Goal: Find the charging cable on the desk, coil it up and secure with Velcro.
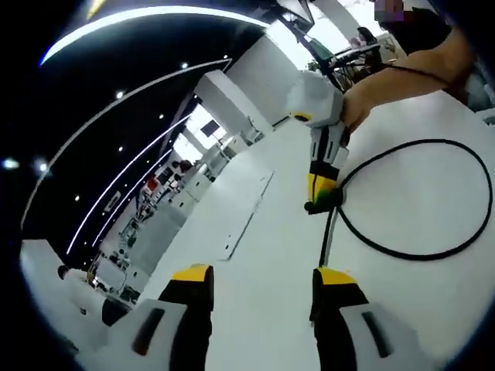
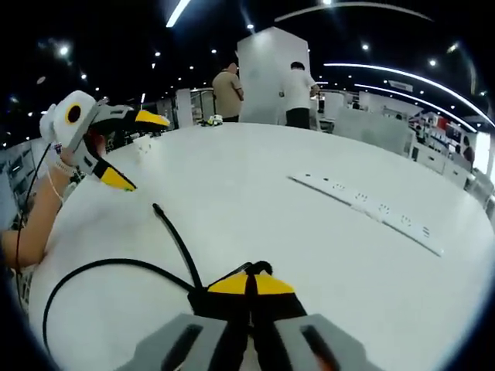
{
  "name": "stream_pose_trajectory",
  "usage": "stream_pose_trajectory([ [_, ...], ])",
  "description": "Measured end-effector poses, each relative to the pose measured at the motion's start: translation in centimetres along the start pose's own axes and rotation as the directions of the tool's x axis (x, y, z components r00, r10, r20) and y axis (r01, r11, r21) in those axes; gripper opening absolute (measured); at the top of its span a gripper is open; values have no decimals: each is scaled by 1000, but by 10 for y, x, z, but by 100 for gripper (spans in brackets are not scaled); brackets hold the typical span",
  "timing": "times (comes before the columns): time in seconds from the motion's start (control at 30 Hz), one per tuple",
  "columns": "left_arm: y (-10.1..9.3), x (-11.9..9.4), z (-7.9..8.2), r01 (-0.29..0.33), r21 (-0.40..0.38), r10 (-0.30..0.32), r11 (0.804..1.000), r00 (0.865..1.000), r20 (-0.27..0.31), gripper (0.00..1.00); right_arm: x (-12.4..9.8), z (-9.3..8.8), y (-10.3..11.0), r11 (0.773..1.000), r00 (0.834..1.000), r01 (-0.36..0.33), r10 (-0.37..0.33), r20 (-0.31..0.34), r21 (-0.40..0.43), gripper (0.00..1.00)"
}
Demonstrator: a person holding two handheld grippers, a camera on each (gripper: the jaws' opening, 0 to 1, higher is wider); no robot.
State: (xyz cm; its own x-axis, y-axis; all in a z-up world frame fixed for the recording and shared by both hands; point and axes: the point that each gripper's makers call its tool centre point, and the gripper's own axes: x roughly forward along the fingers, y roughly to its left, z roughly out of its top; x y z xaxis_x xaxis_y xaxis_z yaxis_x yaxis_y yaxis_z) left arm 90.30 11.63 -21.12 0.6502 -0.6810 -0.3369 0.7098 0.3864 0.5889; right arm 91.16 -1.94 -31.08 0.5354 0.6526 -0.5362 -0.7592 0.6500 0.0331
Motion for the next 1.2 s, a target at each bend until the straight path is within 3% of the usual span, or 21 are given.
stream_pose_trajectory([
  [0.13,17,-3,9,-46,-122,57,991,994,94,58,0,0,1,1000,1000,4,-4,6,-2,2],
  [0.2,25,-5,8,-72,-176,92,982,989,111,60,0,0,0,1000,1000,5,-5,8,0,2],
  [0.27,42,-7,6,-138,-253,172,957,978,117,65,0,0,1,1000,1000,6,-6,6,-7,2],
  [0.3,49,-8,6,-154,-324,205,933,970,129,70,0,0,1,1000,1000,8,-8,3,-10,2],
  [0.33,55,-8,8,-149,-404,226,903,963,149,76,0,0,2,1000,1000,10,-10,0,-14,2],
  [0.4,69,-13,10,-156,-515,282,843,943,175,77,0,-1,2,1000,1000,14,-14,-3,-16,2],
  [0.43,79,-17,8,-192,-553,334,811,927,169,77,-1,-1,2,1000,1000,15,-15,-3,-16,2],
  [0.53,99,-26,-1,-322,-578,461,750,881,107,74,-1,-1,1,1000,1000,12,-12,0,-11,2],
  [0.57,106,-30,-5,-359,-614,509,703,857,82,74,-1,-1,1,1000,1000,12,-12,2,-9,2],
  [0.63,112,-34,-10,-373,-679,547,632,836,49,76,-1,-1,1,1000,1000,10,-10,3,-9,2],
  [0.67,118,-38,-14,-372,-735,573,567,819,28,77,-1,-2,1,1000,1000,8,-8,3,-11,2],
  [0.7,120,-39,-16,-369,-753,579,545,815,20,78,-2,-2,1,1000,1000,7,-7,2,-12,2],
  [0.77,130,-47,-21,-360,-825,630,436,777,-6,82,-2,-2,2,1000,1000,7,-7,1,-13,2],
  [0.8,132,-50,-22,-339,-856,649,390,761,-6,87,-2,-2,2,1000,1000,8,-8,0,-13,2],
  [0.83,135,-53,-21,-310,-882,665,354,747,5,91,-2,-3,2,1000,1000,8,-8,0,-12,2],
  [0.87,135,-55,-21,-283,-903,671,322,741,8,91,-2,-3,2,1000,1000,9,-9,0,-10,2],
  [0.9,137,-58,-21,-265,-916,686,301,727,15,92,-3,-3,2,1000,1000,10,-10,1,-9,2],
  [0.93,138,-60,-20,-254,-922,695,292,719,23,93,-3,-3,2,1000,1000,11,-11,1,-7,2],
  [0.97,137,-60,-20,-259,-915,688,308,725,27,94,-3,-3,2,1000,1000,12,-12,2,-5,2],
  [1.2,137,-55,-18,-229,-929,678,289,735,29,94,4,4,-12,996,996,82,-83,33,30,2],
])
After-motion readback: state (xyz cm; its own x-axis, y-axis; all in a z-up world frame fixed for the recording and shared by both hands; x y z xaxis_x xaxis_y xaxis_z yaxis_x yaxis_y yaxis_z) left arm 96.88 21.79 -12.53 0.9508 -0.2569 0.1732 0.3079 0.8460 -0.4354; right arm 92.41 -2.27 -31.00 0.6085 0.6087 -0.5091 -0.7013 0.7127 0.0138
